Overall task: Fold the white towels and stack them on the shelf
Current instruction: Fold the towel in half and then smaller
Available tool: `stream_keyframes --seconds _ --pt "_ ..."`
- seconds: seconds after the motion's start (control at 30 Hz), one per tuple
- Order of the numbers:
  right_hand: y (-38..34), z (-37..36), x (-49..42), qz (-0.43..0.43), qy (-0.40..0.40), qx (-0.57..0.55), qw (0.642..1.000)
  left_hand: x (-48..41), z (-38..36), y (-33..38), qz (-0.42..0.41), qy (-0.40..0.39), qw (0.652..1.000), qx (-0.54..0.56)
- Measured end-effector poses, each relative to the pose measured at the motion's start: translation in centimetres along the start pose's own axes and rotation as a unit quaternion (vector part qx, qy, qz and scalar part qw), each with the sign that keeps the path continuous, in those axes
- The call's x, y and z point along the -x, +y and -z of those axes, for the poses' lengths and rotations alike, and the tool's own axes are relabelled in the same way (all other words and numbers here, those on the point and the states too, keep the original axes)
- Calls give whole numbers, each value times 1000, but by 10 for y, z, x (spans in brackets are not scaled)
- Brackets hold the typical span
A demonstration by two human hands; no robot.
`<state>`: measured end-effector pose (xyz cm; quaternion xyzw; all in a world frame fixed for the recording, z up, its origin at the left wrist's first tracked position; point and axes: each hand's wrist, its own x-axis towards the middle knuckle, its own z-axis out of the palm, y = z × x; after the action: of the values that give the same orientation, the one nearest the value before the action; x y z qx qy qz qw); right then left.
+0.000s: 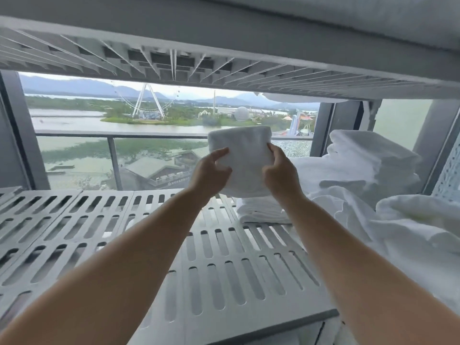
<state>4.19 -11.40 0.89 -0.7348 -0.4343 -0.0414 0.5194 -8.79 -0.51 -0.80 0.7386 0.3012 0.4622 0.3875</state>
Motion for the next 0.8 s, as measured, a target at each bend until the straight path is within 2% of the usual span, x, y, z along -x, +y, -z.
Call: stream_keyframes --seconds 0.13,0.27,0.37,0.47,0.53,0.7,0.73,0.8 --pt "34 17 -48 11 -25 -8 1000 -30 -42 17 8 20 999 -44" --pt "71 25 -92 3 -46 11 999 -50 -85 27 57 18 998 -32" --pt "99 20 -107 -25 -99 42 994 -56 -108 18 101 3 993 -69" --pt "120 12 -108 -30 -134 64 988 -53 -118 5 153 -26 984 -90" --pt "128 10 -109 -32 -147 59 987 -51 -120 -2 152 -43 982 -102" --pt "117 15 -128 -85 -171 113 975 -65 -103 11 206 -154 956 -138" --pt "111 17 -131 -81 -155 143 974 -72 -98 14 195 -137 957 -165" --pt "100 19 -138 -28 -104 175 979 -90 -93 15 101 -63 959 -258"
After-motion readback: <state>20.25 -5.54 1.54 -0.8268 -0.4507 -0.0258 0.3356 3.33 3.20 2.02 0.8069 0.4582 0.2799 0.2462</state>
